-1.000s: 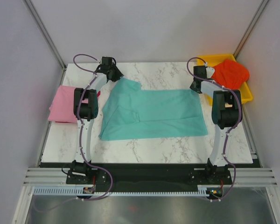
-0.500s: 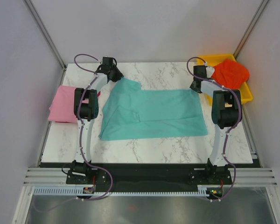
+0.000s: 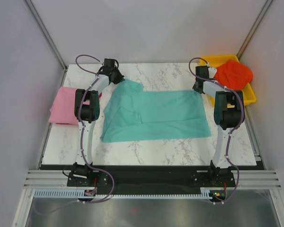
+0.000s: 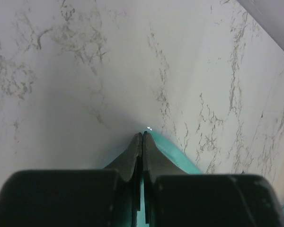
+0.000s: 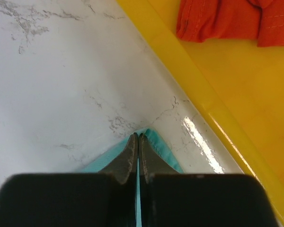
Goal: Fold and stack the t-shirts
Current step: Fold the tshirt
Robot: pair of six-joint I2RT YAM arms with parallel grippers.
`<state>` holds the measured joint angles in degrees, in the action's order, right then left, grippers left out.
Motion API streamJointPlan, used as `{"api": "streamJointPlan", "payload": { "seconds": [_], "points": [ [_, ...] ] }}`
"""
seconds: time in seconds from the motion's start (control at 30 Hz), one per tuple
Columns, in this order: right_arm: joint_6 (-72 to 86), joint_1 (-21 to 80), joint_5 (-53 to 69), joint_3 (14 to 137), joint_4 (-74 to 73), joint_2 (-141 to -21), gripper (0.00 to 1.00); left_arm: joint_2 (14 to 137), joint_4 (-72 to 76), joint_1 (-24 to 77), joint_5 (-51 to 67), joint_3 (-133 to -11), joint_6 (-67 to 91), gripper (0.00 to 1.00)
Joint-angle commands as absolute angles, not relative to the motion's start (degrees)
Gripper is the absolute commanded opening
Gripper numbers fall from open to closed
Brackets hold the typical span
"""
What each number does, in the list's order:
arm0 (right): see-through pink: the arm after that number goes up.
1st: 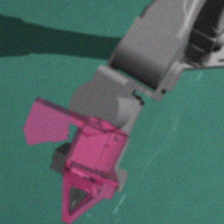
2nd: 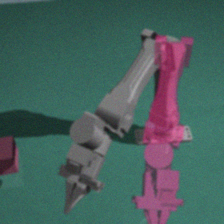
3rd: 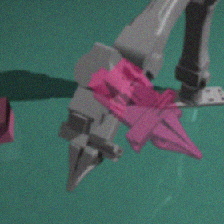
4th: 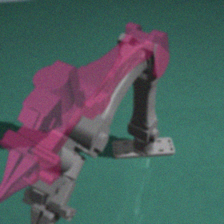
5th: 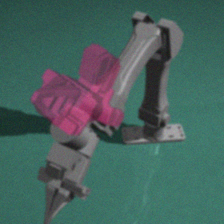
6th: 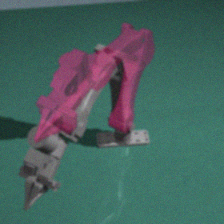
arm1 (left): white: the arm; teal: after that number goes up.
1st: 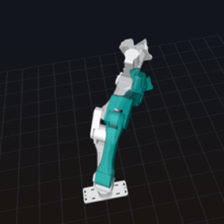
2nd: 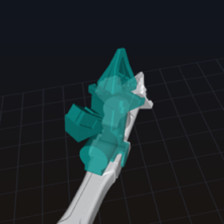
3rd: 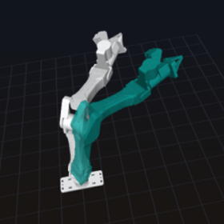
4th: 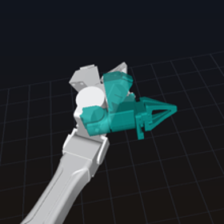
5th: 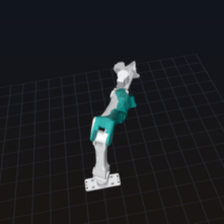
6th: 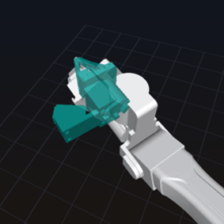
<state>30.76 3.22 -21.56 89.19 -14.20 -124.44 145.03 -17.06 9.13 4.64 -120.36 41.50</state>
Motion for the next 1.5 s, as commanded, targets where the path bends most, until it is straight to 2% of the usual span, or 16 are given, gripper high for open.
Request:
{"api": "streamJointPlan", "payload": {
  "seconds": [0.0, 0.87, 1.47],
  "points": [
    [30.4, 3.1, -23.1, 90.7, -13.8, -123.6, 0.00, 139.8, -17.1, 9.6, 4.2, -117.9, 38.0, 0.02],
    [32.1, 3.2, -20.0, 84.8, -13.4, -114.1, 0.00, 122.3, -10.3, 9.7, 4.6, -100.1, 36.3, 0.02],
    [31.4, 3.2, -17.8, 69.7, -14.2, -98.2, 0.00, 97.2, -5.2, 10.0, 4.5, -72.0, 35.4, 0.02]
  ]
}}
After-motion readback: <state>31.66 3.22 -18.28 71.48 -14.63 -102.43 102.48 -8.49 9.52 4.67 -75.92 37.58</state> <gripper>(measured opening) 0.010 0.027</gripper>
